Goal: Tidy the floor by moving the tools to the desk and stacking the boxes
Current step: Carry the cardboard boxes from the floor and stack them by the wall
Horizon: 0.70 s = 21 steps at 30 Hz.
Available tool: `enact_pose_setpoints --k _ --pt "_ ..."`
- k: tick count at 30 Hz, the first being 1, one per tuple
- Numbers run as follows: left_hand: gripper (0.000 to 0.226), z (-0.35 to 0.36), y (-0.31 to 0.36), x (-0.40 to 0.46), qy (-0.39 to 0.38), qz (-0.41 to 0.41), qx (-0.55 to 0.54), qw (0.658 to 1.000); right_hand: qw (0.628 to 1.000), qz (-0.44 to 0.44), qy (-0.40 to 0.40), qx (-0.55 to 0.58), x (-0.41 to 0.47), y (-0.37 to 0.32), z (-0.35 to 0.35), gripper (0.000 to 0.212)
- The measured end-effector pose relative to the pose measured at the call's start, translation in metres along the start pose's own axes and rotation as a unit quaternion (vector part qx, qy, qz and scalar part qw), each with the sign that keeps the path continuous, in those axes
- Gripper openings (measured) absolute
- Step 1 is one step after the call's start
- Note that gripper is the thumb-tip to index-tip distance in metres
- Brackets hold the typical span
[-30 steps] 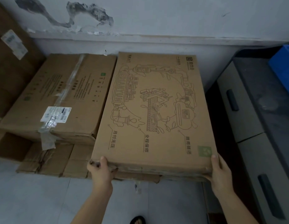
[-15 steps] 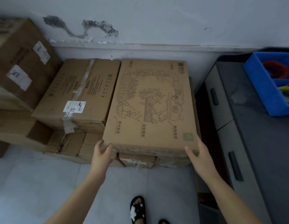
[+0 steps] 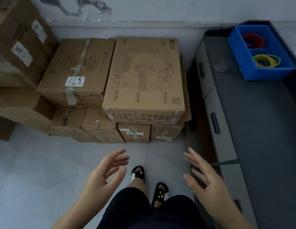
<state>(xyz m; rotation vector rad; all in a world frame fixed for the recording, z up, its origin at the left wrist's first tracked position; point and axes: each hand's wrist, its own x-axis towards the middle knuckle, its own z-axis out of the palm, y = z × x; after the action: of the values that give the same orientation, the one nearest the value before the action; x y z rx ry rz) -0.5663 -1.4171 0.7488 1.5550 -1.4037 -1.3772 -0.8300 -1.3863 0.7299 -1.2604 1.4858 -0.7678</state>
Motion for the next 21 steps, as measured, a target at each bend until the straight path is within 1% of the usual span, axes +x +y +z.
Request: enact_pose_setpoints --k 3,4,5,8,9,11,13,15,18,21 --pt "0.034 0.010 -0.014 -0.006 -0.025 -0.002 -0.018 1.000 0.996 0.036 0.068 0.039 -0.026 0.015 0.013 0.086" --pt "0.034 0.011 -0.017 -0.003 -0.039 0.004 -0.014 0.999 0.993 0.047 0.098 0.053 -0.033 0.018 0.019 0.091" --pt "0.037 0.010 -0.019 0.001 -0.060 0.012 0.002 0.998 0.988 0.057 0.125 0.066 -0.039 0.019 0.026 0.090" --pt "0.050 -0.001 -0.021 0.022 -0.145 0.062 0.074 0.985 0.973 0.095 0.182 0.106 -0.051 0.017 0.055 0.070" --pt "0.052 -0.005 -0.019 0.031 -0.174 0.078 0.096 0.977 0.967 0.101 0.202 0.115 -0.053 0.015 0.068 0.069" --pt "0.052 -0.016 -0.018 0.048 -0.234 0.103 0.115 0.960 0.950 0.110 0.261 0.131 -0.057 0.011 0.096 0.074" --pt "0.050 -0.028 -0.016 0.059 -0.298 0.118 0.125 0.939 0.926 0.121 0.322 0.156 -0.061 0.002 0.129 0.076" --pt "0.048 -0.038 -0.018 0.067 -0.356 0.139 0.140 0.913 0.901 0.130 0.377 0.171 -0.067 -0.006 0.162 0.083" --pt "0.051 -0.048 -0.025 0.069 -0.440 0.170 0.162 0.867 0.863 0.147 0.452 0.170 -0.086 -0.015 0.214 0.069" --pt "0.054 -0.054 -0.025 0.062 -0.511 0.204 0.192 0.813 0.798 0.151 0.546 0.203 -0.110 -0.025 0.265 0.067"
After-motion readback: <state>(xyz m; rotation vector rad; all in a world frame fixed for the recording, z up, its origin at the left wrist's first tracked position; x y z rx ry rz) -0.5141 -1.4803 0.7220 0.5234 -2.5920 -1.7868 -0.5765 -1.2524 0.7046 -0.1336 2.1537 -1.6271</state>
